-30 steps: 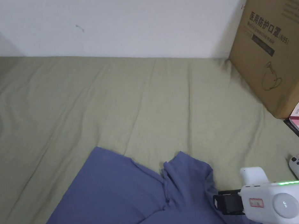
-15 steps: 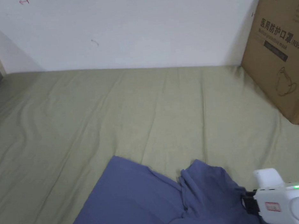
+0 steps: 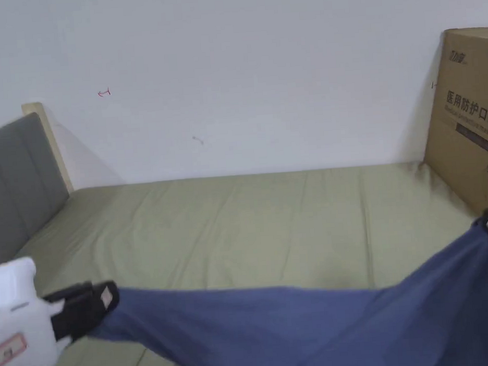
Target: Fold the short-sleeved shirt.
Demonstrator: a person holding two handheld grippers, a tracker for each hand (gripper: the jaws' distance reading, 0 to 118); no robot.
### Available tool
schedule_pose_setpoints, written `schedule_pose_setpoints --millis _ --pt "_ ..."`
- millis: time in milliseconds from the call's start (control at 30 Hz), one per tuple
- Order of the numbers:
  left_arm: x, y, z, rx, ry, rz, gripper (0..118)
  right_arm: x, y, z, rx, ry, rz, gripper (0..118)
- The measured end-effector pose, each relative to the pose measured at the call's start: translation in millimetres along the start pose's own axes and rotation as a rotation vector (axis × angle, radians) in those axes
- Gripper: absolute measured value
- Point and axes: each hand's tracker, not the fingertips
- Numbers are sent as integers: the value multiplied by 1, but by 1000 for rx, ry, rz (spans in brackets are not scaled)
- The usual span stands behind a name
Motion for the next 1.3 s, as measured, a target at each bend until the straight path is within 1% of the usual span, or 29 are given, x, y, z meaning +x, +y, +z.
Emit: schedule_pose_setpoints --millis 67,100,200,233,267,433,500,600,667,800,967,1000,1100,1233,1300 --pt "7 26 -8 39 -11 -25 3 1 22 8 59 -5 9 10" --pt "11 40 -13 53 -1 -46 3 -13 38 7 74 -19 10 10" --pt "20 78 -25 98 11 -80 3 -16 71 8 139 -60 3 10" --pt "23 93 -27 140 29 -84 3 2 78 -7 163 -75 0 10" --pt "24 106 -31 136 16 -83 3 4 90 -11 166 -76 1 10" --pt "26 163 -46 192 40 -77 3 10 138 -38 223 -114 2 10" --pt "25 179 -52 210 46 -64 3 6 156 -50 246 -128 12 10" --pt "25 196 -61 230 76 -77 3 5 181 -70 271 -151 48 10" --pt "23 207 -68 244 95 -82 3 -10 196 -74 281 -181 64 10" --pt "16 228 -87 258 107 -61 3 -16 226 -95 296 -200 53 10" --pt "11 252 -123 253 158 -65 3 -19 249 -132 306 -269 56 10" --pt "11 255 -128 257 163 -64 3 -20 251 -136 303 -274 62 10" --pt "12 263 -148 261 177 -69 3 -20 264 -157 310 -291 49 10" --pt "8 268 -173 264 188 -51 3 -35 270 -172 299 -322 61 10" --pt "7 270 -186 263 193 -49 3 -40 271 -181 301 -323 66 10"
